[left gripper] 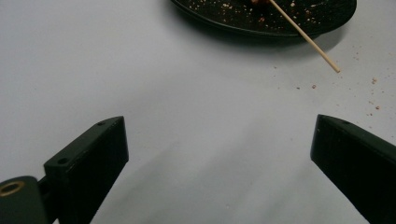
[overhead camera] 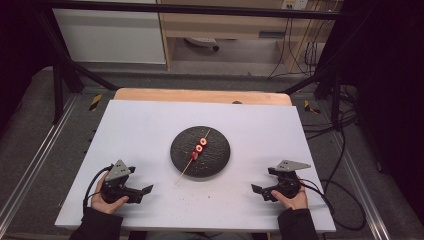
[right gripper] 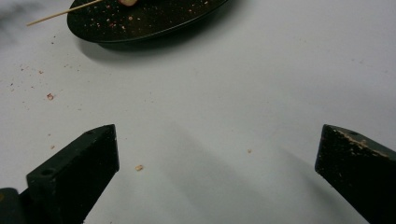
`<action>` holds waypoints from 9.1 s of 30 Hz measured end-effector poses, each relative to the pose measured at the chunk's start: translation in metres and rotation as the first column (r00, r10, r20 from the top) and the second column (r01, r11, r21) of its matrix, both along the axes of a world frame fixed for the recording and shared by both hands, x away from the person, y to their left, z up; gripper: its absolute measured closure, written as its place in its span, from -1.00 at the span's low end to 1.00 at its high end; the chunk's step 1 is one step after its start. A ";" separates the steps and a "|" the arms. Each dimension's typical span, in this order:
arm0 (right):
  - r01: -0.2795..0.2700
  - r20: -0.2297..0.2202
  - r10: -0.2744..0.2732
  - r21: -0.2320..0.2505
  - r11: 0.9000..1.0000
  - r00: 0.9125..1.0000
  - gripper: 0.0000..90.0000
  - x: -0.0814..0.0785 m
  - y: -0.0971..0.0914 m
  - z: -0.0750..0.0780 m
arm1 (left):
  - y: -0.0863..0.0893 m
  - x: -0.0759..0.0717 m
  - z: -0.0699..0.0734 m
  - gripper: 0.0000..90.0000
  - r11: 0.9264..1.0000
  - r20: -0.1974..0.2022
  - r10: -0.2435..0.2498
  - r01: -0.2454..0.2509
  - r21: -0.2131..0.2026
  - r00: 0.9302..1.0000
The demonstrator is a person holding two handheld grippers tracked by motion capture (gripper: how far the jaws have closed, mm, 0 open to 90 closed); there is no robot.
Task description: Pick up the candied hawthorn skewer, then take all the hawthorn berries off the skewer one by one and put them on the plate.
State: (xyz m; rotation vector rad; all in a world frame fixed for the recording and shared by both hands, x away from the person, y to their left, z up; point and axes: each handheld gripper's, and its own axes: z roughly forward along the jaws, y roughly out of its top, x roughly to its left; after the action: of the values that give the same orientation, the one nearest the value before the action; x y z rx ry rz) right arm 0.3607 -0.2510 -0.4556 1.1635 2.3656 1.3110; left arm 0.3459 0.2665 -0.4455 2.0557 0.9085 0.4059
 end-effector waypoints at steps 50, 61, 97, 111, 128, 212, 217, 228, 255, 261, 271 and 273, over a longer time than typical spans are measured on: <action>0.005 0.014 -0.005 0.006 1.000 1.000 -0.99 0.000 0.000 0.002 | -0.054 0.015 0.034 -0.89 0.999 0.018 -0.015 0.015 0.031 1.000; 0.004 0.014 -0.004 0.000 1.000 1.000 -0.99 0.000 -0.001 0.002 | -0.080 0.029 0.037 -0.87 0.998 0.001 -0.014 0.014 0.056 1.000; 0.003 0.009 -0.003 0.003 1.000 1.000 -0.98 0.000 -0.001 0.002 | -0.152 0.060 0.017 0.60 0.979 -0.106 0.090 -0.069 0.193 0.990; 0.004 0.009 -0.004 0.004 1.000 1.000 -0.98 0.000 0.000 0.002 | -0.155 0.057 0.016 0.95 0.981 -0.112 0.134 -0.116 0.154 0.985; 0.008 0.005 -0.008 0.008 1.000 1.000 -0.98 0.000 0.000 0.002 | -0.135 0.044 0.025 0.96 0.994 -0.052 0.104 -0.103 0.024 0.993; -0.054 0.006 0.054 0.150 0.987 0.999 -0.84 0.027 0.157 0.044 | -0.066 -0.023 0.011 0.96 0.992 0.049 -0.020 0.026 -0.124 0.999; -0.036 -0.009 0.038 0.188 0.981 0.999 -0.66 0.034 0.167 0.044 | -0.068 -0.024 0.010 0.96 0.992 0.051 -0.027 0.033 -0.120 0.998; 0.005 -0.046 0.007 0.259 0.966 0.999 -0.21 0.046 0.176 0.041 | -0.074 -0.027 0.011 0.96 0.992 0.062 -0.041 0.048 -0.119 0.997; 0.047 -0.109 -0.009 0.351 0.935 0.994 0.32 0.050 0.178 0.040 | -0.079 -0.030 0.012 0.96 0.990 0.086 -0.036 0.047 -0.134 0.996; 0.082 -0.074 -0.059 0.348 0.934 0.995 0.32 0.050 0.173 0.049 | -0.078 -0.032 0.014 0.96 0.989 0.092 -0.040 0.053 -0.140 0.995; 0.107 -0.034 -0.102 0.345 0.932 0.994 0.32 0.060 0.157 0.070 | -0.075 -0.034 0.016 0.96 0.986 0.107 -0.043 0.059 -0.155 0.993; 0.113 -0.029 -0.110 0.348 0.931 0.994 0.32 0.063 0.154 0.074 | -0.075 -0.035 0.016 0.96 0.986 0.110 -0.042 0.059 -0.159 0.993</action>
State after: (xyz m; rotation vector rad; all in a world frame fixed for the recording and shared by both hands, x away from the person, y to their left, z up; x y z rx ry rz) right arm 0.4233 -0.0968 -0.3818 1.3755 2.0886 1.7360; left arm 0.3114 0.1916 -0.4292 1.8865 0.7972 0.3976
